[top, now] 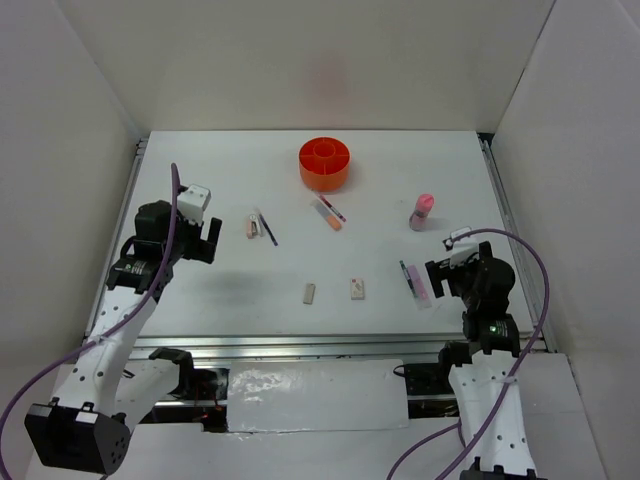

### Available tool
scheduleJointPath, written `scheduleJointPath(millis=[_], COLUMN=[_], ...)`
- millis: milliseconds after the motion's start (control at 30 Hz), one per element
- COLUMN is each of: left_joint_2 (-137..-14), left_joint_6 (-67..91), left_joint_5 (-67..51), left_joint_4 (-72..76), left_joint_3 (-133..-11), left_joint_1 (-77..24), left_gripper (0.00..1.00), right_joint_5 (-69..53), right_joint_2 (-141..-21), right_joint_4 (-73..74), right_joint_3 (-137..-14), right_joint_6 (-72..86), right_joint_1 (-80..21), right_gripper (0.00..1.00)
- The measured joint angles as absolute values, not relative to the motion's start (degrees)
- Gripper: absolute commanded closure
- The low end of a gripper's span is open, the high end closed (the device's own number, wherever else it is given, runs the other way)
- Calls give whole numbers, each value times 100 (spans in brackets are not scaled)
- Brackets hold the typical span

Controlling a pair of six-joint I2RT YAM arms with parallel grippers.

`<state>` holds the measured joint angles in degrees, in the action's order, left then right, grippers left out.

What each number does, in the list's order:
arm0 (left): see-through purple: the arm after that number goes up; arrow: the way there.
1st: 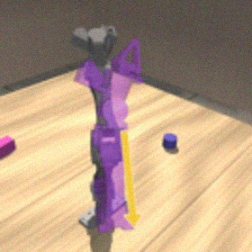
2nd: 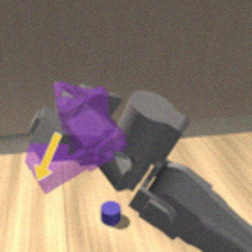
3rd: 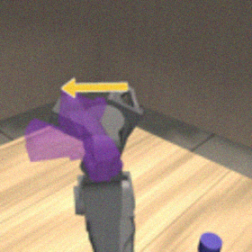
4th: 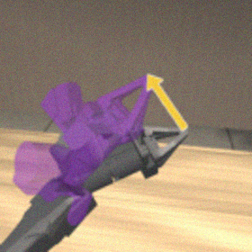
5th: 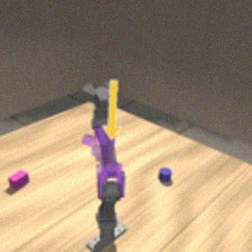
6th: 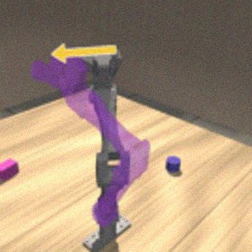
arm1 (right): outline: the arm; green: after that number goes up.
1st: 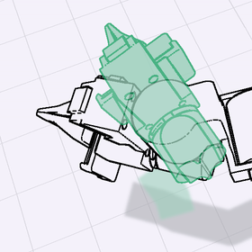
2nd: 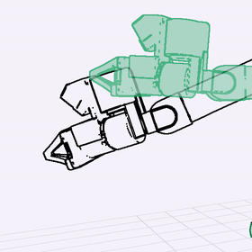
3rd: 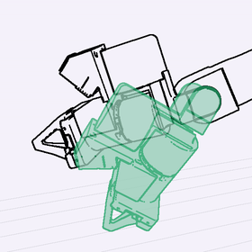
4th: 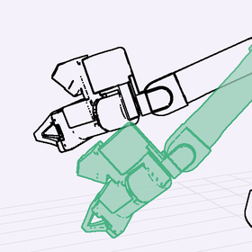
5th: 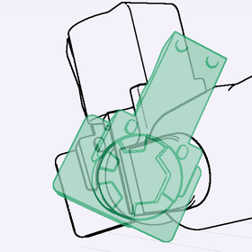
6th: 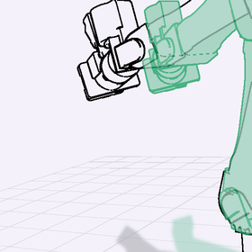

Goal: Sort the stationery into containers
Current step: Grab a piece of stationery with the right arm

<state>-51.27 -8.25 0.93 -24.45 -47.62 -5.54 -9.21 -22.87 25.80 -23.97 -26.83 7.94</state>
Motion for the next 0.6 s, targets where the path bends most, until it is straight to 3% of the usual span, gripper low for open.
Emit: scheduleJointPath(millis=[600], left_joint_2=[-5446], left_joint_6=[-714], left_joint_5=[-827], left_joint_4=[-2611], left_joint_3=[-4932], left_joint_1=[-554], left_gripper=[1], right_joint_5=[-2187], right_joint_2=[-4941], right_joint_4=[2825], right_joint_3=[-4370], right_joint_6=[-1894], right_joint_1=[819], right_gripper=[0])
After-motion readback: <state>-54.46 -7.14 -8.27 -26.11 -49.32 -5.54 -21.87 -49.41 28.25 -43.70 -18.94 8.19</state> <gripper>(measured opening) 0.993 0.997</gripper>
